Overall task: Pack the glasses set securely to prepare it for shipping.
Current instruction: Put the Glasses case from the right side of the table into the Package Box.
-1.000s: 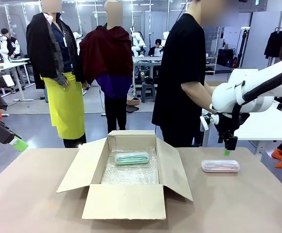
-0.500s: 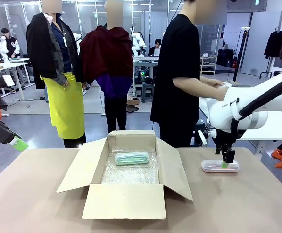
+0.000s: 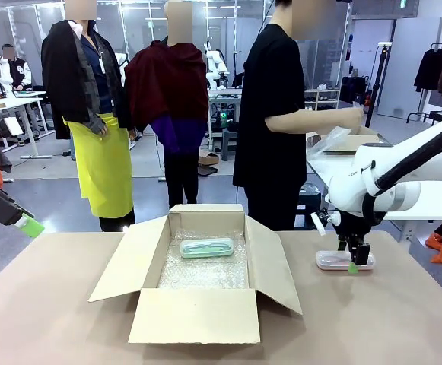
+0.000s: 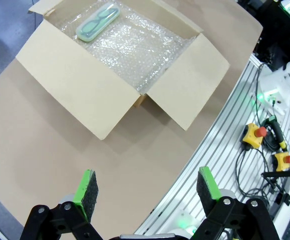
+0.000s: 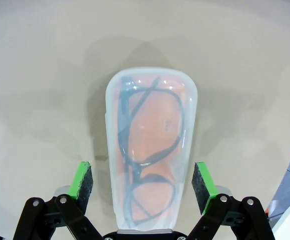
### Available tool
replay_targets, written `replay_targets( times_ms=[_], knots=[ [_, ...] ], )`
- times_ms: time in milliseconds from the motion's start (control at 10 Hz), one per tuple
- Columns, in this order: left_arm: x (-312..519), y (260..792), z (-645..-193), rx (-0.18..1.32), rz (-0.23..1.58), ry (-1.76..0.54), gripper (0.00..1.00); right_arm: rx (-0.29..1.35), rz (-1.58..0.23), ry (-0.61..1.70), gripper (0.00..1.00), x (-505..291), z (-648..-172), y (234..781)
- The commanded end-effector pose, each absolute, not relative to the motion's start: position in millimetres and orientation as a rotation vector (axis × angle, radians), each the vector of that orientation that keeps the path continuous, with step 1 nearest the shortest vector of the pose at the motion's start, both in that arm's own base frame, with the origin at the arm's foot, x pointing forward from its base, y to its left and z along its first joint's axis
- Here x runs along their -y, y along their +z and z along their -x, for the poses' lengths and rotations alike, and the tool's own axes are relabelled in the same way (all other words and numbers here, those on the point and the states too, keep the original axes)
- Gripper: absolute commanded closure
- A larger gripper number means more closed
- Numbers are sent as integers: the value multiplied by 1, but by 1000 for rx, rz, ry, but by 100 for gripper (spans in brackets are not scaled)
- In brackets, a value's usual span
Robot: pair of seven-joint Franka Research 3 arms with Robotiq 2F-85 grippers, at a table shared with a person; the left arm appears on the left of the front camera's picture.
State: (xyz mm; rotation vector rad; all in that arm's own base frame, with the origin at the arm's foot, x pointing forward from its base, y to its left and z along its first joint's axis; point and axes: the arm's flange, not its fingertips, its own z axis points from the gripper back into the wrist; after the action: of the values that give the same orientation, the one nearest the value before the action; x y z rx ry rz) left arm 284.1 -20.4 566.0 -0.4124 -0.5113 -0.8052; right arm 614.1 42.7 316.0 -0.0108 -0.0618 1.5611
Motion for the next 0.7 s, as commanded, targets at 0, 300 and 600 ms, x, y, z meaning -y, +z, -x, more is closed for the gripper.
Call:
replay_targets(
  times_ms=[0,300,600],
  knots=[
    [19,566,-283,508,410,-810,0,91,-3,1581,0,-43,-617,308],
    [19,566,-283,508,410,-810,0,91,16,1578,18,-42,-618,306],
    [19,566,-283,508,410,-810,0,87,28,1574,46,-45,-620,310]
  ],
)
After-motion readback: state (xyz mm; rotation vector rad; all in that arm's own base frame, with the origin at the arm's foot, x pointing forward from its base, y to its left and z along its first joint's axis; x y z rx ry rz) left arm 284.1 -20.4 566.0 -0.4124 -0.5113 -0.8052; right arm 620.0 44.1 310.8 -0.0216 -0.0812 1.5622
